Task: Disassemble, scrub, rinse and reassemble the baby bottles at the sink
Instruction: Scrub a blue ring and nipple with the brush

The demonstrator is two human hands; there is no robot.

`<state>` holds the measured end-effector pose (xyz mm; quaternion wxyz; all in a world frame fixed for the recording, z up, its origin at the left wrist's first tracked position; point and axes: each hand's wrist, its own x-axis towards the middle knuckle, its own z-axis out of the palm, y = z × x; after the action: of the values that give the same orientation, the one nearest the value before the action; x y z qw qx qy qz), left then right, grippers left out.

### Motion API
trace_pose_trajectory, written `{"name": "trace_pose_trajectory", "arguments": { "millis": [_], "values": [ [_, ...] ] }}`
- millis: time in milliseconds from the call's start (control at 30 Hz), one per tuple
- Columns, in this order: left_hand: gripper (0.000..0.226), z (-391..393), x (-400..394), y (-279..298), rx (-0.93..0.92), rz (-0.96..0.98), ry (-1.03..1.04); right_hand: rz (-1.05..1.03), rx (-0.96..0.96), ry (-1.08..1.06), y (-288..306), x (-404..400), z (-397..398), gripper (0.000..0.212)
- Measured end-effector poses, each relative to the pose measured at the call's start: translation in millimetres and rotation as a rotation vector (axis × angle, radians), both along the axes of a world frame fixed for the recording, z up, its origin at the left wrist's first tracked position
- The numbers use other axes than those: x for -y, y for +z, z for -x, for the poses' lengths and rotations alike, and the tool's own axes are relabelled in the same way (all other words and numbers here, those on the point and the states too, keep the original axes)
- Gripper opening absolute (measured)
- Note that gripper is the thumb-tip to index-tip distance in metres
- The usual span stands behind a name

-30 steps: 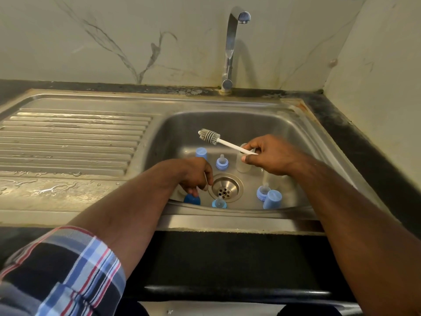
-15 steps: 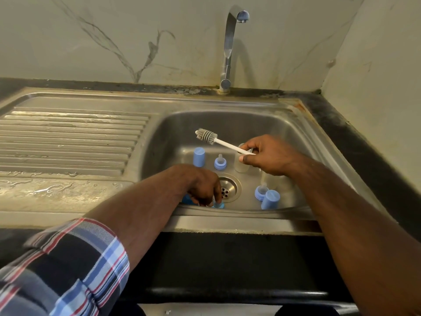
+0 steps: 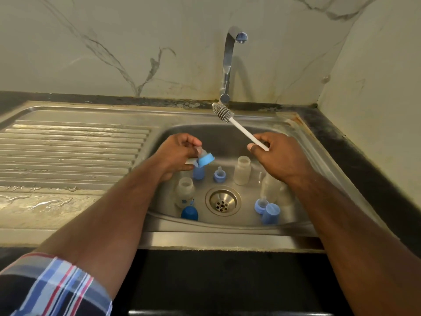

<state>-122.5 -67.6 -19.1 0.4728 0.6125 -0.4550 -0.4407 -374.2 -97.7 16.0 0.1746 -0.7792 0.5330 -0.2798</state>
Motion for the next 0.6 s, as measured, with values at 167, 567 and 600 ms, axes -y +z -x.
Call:
{"name": "trace_pose_trajectory", "arguments": {
  "millis": [167, 567, 600],
  "values": [
    [0.016, -1.2, -0.2, 13.6, -0.478, 0.014, 0.1, 0.009, 0.047, 0.043, -1.9, -1.9, -3.8, 0.03],
    [0.035, -5.1, 3.1, 17.6, -0.696, -0.063, 0.119, -0.052, 0.033, 0.245, -9.1, -10.3, -19.0, 0.039],
    [0.036, -5.3, 2.6, 17.8, -0.743, -0.06, 0.101, -0.06, 0.029, 0.247, -10.0, -10.2, -19.3, 0.04]
  ]
}}
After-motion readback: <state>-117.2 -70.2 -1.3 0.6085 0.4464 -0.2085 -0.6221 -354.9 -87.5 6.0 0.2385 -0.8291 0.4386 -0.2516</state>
